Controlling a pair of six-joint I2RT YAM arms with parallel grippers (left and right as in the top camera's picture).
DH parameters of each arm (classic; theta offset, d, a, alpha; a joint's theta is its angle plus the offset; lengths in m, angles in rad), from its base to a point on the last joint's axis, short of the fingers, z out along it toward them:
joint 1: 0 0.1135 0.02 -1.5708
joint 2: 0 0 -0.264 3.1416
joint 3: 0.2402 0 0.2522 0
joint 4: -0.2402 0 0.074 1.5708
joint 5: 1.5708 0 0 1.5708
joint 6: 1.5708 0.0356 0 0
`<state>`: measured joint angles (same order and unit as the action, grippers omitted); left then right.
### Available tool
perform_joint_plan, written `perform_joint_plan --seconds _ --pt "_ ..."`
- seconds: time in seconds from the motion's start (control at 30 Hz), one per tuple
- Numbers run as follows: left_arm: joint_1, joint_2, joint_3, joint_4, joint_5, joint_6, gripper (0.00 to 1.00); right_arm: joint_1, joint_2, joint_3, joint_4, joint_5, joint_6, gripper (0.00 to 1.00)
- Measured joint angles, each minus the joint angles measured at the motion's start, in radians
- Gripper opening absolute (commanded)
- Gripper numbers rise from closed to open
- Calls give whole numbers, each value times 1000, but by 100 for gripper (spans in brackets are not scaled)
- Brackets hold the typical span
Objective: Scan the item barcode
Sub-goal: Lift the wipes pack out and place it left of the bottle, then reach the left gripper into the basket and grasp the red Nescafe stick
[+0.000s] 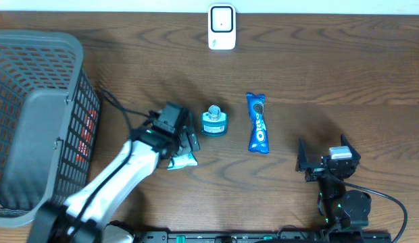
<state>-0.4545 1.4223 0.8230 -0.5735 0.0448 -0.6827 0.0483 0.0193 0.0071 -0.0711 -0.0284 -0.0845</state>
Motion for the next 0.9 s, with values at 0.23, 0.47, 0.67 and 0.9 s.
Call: perform_joint_plan --seconds 0.23,0.47,0.67,0.9 --pt "0 -211 406 -335 -93 64 100 0 0 0 0 1 0 99" --pt "85 -266 843 -540 -235 160 99 0 0 0 1 2 0 99" --pt "519 -238 1023 -679 -279 186 98 0 0 0 1 2 0 99" --pt "1020 -95 1027 -723 -5 315 98 0 0 0 0 2 0 99"
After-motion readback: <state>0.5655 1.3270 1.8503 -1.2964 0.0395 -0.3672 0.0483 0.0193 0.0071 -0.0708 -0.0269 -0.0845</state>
